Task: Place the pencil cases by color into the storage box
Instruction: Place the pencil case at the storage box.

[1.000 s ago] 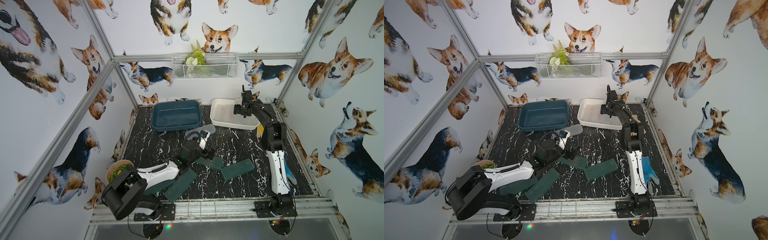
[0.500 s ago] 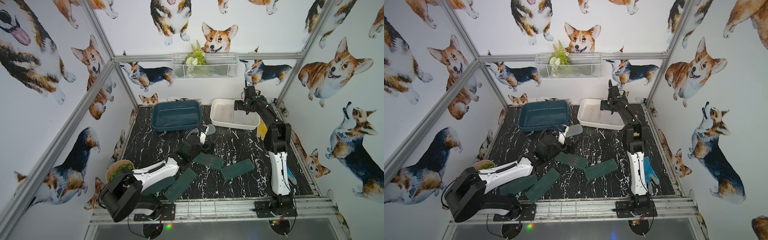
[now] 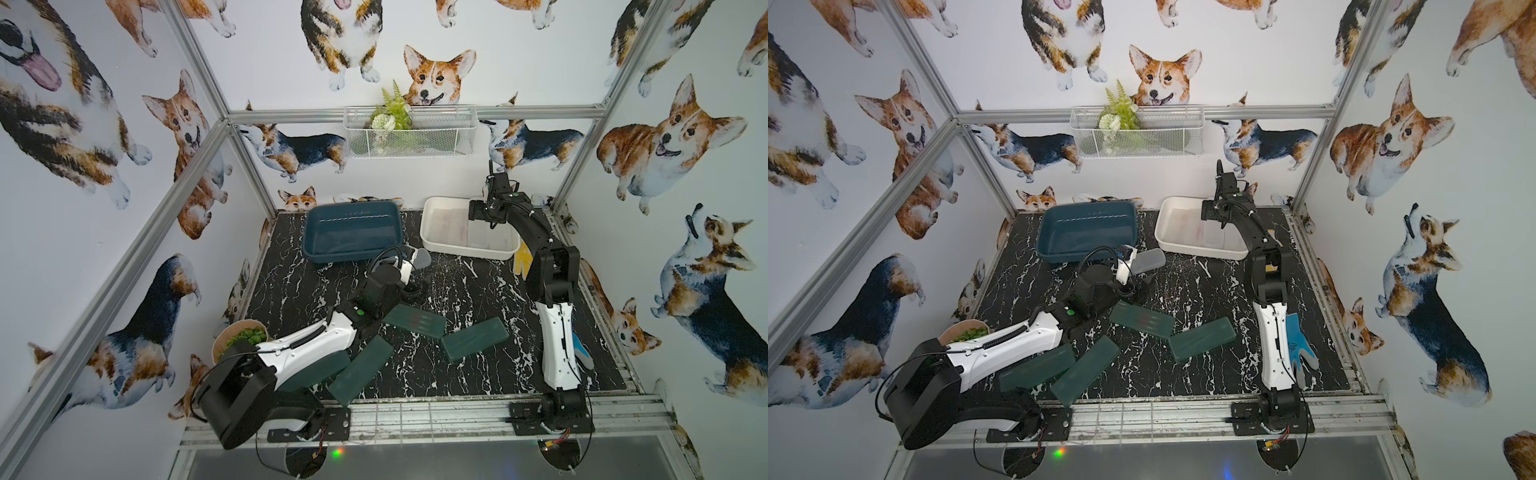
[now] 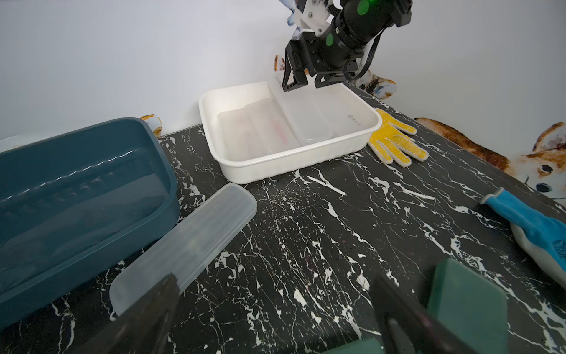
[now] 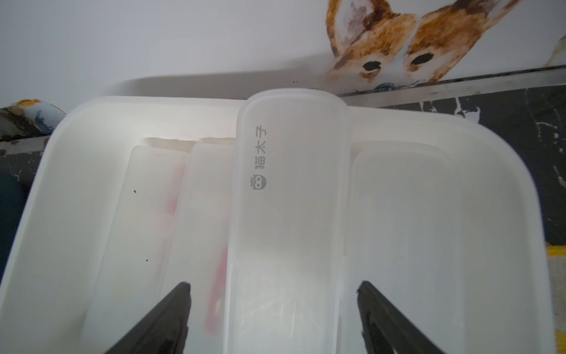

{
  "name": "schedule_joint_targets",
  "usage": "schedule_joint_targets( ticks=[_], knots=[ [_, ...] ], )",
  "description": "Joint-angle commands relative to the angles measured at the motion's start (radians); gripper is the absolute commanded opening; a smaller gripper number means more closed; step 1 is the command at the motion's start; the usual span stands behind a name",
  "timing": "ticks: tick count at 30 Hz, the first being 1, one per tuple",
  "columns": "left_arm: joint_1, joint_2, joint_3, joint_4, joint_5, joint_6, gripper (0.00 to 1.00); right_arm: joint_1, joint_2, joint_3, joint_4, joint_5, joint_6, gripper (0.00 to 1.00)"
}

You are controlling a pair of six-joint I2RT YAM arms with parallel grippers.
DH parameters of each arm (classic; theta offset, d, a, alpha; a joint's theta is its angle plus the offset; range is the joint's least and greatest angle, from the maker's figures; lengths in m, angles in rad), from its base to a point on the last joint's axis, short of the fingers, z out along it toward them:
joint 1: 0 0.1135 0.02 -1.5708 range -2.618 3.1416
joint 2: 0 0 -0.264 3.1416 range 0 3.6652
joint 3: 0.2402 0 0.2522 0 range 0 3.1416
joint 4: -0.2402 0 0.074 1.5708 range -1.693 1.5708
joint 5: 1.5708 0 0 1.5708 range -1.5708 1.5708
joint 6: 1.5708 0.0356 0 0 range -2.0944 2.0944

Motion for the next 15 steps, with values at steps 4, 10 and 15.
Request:
schedule_joint_targets(
  ticks=[4, 10, 15],
  knots=[
    [0.004, 0.029, 0.006, 0.017, 0.003, 0.010, 1.00, 0.005, 0.057, 0.027, -0.023, 0.044, -0.033, 0.90],
    [0.008, 0.037, -0.006, 0.035, 0.010, 0.008, 1.00, 0.017, 0.081, 0.028, -0.027, 0.081, -0.046, 0.89],
    [0.013, 0.033, -0.020, 0.047, 0.012, 0.003, 1.00, 0.027, 0.087, 0.028, -0.024, 0.097, -0.043, 0.78]
  ],
)
